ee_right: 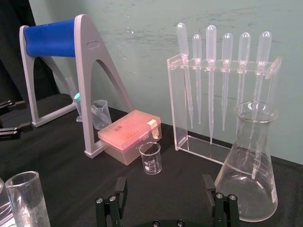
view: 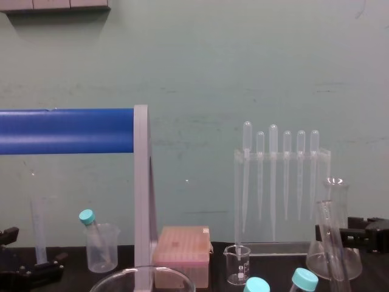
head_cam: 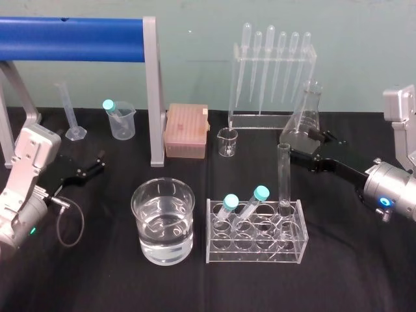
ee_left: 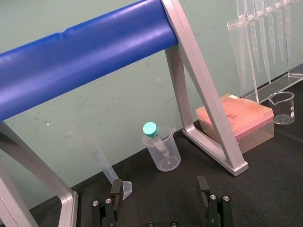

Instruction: Hold the test tube with one hand and immerse one end into the beaker, then return it to the test tube rack.

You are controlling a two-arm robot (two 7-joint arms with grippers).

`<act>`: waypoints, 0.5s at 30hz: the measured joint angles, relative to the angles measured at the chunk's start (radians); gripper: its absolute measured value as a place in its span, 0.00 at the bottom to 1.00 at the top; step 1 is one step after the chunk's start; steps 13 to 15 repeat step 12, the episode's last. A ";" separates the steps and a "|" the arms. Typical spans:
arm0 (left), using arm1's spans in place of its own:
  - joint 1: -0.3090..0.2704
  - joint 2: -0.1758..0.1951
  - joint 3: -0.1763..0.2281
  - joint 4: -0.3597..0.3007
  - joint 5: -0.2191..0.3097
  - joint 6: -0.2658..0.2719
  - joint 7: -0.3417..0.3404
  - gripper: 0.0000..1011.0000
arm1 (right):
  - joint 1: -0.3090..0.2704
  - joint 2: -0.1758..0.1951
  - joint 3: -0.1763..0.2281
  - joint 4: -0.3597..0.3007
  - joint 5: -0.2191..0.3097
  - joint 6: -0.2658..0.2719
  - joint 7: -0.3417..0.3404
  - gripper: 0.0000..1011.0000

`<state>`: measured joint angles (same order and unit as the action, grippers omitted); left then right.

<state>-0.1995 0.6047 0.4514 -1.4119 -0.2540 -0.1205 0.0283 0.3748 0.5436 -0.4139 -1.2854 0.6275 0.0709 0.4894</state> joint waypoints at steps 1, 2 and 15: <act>0.000 0.000 0.000 0.000 0.000 0.000 0.000 0.99 | 0.000 0.000 0.000 0.000 0.000 0.000 0.000 0.99; 0.000 0.000 0.000 0.000 0.000 0.000 0.000 0.99 | 0.000 0.000 0.000 0.000 0.000 0.000 0.000 0.99; 0.000 0.000 0.000 0.000 0.000 0.000 0.000 0.99 | -0.001 0.001 -0.001 -0.002 0.000 -0.001 -0.001 0.99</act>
